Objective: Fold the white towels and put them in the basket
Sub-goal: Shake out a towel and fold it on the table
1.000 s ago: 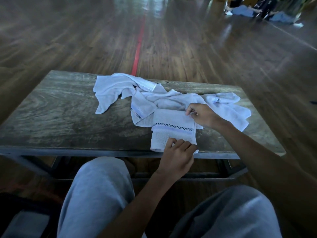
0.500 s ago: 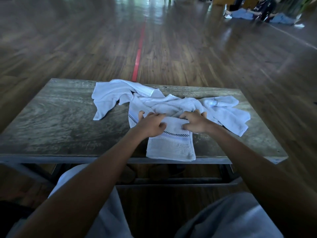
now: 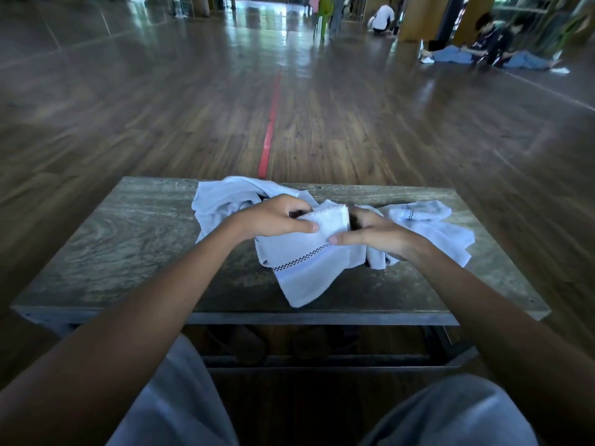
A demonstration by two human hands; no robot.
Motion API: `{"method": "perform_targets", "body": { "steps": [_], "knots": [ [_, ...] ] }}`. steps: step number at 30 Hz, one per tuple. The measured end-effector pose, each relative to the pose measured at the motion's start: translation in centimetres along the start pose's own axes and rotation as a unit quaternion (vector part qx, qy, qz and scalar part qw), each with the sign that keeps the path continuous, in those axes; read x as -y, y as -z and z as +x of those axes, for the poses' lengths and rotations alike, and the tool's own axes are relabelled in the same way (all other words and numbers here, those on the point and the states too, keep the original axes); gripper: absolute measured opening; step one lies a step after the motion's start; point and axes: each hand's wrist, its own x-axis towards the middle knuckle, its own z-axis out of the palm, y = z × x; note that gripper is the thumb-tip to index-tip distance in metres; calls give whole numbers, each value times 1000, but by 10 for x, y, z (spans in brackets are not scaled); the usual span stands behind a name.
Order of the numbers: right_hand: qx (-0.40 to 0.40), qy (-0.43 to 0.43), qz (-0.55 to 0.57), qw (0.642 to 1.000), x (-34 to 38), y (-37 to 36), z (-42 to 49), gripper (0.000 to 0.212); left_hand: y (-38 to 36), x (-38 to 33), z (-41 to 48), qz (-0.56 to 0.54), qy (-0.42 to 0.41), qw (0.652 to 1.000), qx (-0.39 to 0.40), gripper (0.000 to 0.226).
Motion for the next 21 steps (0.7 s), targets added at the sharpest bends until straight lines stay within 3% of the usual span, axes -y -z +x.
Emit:
{"method": "perform_targets", "body": {
  "steps": [4,9,11,14,18,21],
  "knots": [
    [26,-24,-80,996,-1,-10,-1,56,6,-1,-30,-115,37,991,-61,27],
    [21,-38,-1,999,2,-15,-5,32,-20,28,-57,-297,127,932,-161,9],
    [15,-59,27,998,1,-20,-5,31,-36,40,-65,-282,122,934,-185,11],
    [-2,-71,9,997,-6,-29,-1,29,-59,53,-74,-291,142,932,-161,23],
    [-4,-63,-29,998,-20,-39,7,24,-75,66,-68,-275,163,939,-130,17],
    [-45,-36,-41,997,-32,-41,14,11,-77,74,-58,-270,163,937,-152,19]
  ]
}}
